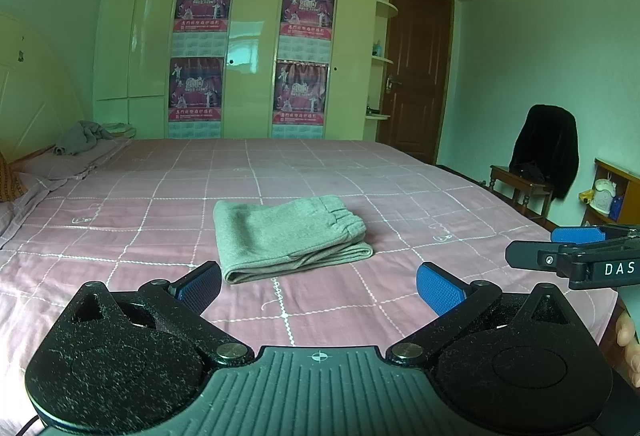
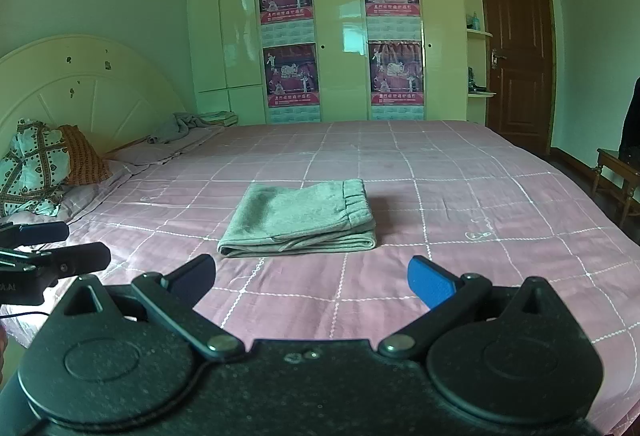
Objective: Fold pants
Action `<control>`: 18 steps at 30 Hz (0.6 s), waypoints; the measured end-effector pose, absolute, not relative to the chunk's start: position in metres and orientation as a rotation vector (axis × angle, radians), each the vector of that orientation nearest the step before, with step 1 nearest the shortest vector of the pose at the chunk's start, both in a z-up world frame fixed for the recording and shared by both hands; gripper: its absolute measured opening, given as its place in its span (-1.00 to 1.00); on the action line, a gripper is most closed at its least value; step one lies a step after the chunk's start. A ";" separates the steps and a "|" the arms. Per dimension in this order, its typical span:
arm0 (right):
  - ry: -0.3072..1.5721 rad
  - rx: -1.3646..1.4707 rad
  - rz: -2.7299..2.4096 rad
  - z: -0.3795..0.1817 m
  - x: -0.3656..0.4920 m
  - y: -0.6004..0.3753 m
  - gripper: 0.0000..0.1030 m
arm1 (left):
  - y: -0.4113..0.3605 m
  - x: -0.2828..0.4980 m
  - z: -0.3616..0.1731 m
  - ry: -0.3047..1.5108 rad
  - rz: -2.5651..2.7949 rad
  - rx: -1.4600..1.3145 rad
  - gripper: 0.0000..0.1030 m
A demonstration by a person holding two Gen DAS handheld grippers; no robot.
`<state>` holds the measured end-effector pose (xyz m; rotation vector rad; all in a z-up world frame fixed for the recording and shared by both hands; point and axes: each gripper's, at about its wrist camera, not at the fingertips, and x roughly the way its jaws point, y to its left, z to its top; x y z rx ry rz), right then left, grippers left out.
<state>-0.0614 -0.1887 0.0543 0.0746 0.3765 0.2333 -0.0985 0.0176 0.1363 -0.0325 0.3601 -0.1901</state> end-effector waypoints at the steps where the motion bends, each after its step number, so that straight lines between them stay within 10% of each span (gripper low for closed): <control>1: 0.376 0.075 0.233 0.054 -0.062 -0.189 0.99 | 0.018 -0.099 0.136 0.359 -0.189 -0.035 0.99; 18: 0.387 0.064 0.225 0.049 -0.060 -0.191 0.99 | 0.012 -0.102 0.135 0.328 -0.200 -0.030 0.99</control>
